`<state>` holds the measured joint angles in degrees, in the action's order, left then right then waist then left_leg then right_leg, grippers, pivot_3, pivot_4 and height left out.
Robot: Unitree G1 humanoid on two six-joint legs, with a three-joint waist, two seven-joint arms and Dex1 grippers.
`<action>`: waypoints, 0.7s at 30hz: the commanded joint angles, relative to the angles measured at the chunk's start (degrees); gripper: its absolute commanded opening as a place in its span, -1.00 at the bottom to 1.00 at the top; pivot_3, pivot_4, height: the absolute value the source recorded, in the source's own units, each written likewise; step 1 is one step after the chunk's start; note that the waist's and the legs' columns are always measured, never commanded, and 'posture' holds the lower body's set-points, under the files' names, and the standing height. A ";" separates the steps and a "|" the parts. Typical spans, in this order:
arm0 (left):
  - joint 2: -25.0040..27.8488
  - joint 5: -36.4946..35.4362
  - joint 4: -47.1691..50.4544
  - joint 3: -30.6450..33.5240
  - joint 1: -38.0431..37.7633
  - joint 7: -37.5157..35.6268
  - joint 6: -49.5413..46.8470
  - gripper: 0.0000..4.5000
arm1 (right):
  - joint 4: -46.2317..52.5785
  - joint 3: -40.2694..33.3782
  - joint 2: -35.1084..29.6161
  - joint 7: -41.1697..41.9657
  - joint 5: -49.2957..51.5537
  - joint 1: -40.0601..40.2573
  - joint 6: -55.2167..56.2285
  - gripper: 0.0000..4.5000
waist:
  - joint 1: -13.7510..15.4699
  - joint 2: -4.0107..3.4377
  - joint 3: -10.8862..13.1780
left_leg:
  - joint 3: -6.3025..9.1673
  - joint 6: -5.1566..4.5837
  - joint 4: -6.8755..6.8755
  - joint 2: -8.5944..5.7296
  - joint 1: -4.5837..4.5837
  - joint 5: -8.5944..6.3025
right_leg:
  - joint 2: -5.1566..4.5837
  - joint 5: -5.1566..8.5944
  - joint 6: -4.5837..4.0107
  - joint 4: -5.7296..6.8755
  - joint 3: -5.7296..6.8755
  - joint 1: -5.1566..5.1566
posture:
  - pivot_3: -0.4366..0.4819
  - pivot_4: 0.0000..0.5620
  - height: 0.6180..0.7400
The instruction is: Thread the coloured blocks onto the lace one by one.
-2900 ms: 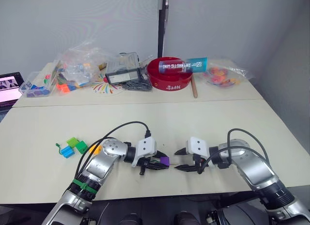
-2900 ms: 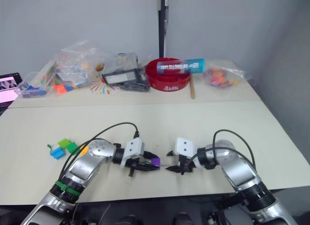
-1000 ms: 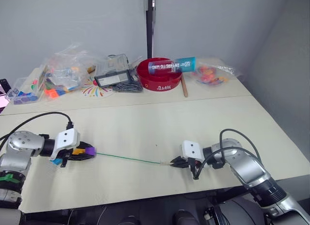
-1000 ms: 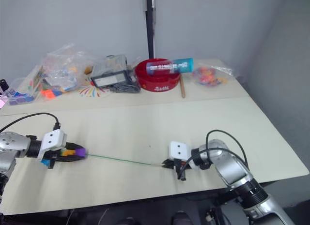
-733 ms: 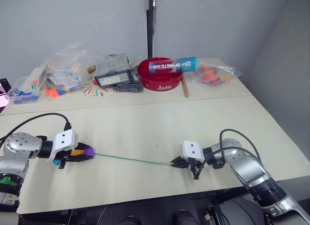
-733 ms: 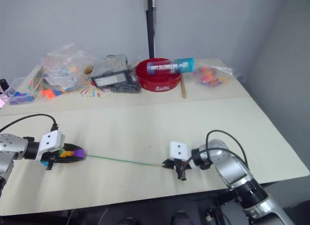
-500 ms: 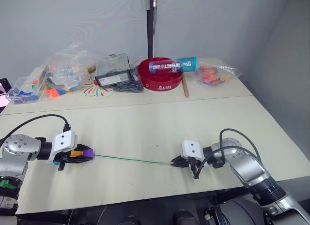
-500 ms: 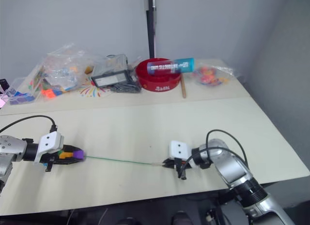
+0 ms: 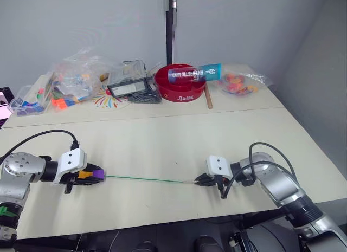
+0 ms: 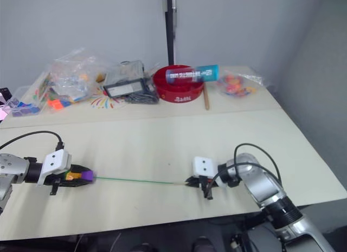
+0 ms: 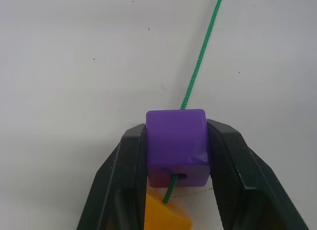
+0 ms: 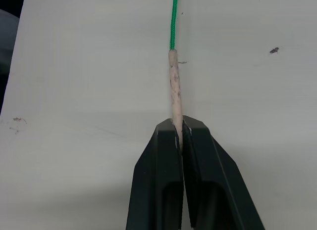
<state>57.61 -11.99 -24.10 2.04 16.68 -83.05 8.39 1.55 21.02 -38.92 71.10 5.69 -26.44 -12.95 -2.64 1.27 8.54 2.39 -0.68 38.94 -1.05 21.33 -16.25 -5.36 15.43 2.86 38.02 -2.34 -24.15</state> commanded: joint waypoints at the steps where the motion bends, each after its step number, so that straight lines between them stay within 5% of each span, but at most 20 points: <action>1: 0.42 1.88 -0.64 -1.70 -1.71 -0.48 -0.80 -0.47 | 0.08 -1.54 -0.12 0.13 0.25 -1.37 0.99 -1.00 | 0.03 0.00 0.00 | 0.00 0.00 0.00 0.00 0.00 0.00 | 0.00 0.00 0.00 0.00 0.00 0.00 | -0.05 -0.47 1.00; 21: 0.63 1.68 0.63 -1.29 -2.60 -0.14 -1.77 -0.47 | -1.63 -1.11 -0.08 0.52 -0.44 -1.96 2.60 -1.00 | 0.10 0.00 0.00 | -0.01 0.00 0.00 0.00 0.00 0.00 | -0.04 0.00 0.00 0.00 0.00 0.00 | -0.05 -0.47 1.00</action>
<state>57.61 -11.99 -22.81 2.37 15.93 -82.60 7.36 -0.64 21.04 -38.60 71.19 5.08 -27.83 -11.40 -2.53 1.27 8.54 2.39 -0.68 38.94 -1.05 21.33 -16.25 -5.40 15.43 2.86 38.02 -2.33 -24.15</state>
